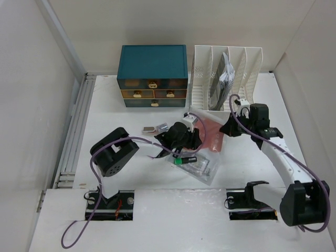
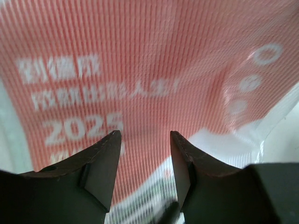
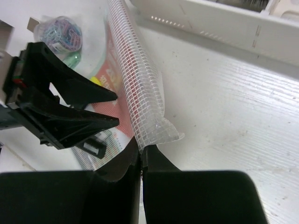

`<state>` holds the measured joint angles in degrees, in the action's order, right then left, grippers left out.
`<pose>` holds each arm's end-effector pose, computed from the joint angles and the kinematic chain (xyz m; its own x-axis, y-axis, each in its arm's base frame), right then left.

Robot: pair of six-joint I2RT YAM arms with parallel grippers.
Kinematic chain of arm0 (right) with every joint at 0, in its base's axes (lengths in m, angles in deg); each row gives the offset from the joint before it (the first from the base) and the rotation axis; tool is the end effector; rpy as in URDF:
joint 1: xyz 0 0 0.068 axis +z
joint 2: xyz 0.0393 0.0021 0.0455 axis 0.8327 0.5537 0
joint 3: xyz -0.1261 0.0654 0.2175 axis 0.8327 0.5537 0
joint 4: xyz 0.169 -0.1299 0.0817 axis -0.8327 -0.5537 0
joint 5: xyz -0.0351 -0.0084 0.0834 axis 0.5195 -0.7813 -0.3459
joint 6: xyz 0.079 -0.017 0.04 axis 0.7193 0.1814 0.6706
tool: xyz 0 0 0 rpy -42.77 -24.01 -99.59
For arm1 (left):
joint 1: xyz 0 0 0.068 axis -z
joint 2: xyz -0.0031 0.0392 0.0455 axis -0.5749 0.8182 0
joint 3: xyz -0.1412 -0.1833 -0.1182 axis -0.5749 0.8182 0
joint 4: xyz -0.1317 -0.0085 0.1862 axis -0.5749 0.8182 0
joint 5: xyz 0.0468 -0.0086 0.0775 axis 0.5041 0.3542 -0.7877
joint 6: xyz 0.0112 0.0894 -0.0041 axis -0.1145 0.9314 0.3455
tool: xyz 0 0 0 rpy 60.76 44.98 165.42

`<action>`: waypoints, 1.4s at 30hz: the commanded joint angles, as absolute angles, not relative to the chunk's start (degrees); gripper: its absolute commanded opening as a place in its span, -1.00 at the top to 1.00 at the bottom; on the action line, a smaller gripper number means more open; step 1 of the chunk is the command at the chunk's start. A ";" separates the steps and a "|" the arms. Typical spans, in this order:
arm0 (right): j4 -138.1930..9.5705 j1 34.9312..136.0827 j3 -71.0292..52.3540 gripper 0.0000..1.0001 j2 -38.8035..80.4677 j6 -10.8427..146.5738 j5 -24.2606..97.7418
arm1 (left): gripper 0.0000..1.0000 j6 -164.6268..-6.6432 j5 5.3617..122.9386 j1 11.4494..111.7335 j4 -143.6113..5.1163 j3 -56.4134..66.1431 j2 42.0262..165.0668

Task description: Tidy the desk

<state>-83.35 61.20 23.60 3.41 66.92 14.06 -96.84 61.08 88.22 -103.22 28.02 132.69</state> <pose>0.2304 0.0603 0.2258 -0.6915 0.0301 -0.7218 -0.3859 0.8292 0.4044 0.2318 -0.3214 0.1661 -0.5127 0.0407 -0.8576 0.7043 0.5912 -0.3930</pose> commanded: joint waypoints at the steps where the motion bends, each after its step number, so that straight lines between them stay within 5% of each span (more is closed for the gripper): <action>1: -81.20 60.60 19.02 1.00 -0.04 65.80 14.76 | 0.11 -96.12 60.11 87.83 -98.61 30.44 130.53; 30: -80.85 63.59 2.76 1.00 -5.84 55.16 15.91 | 0.11 -94.01 55.02 87.83 -90.08 31.51 119.20; 42: -79.18 63.59 -5.94 1.00 -10.41 54.02 19.32 | 0.09 -92.86 53.25 87.83 -81.21 28.61 104.98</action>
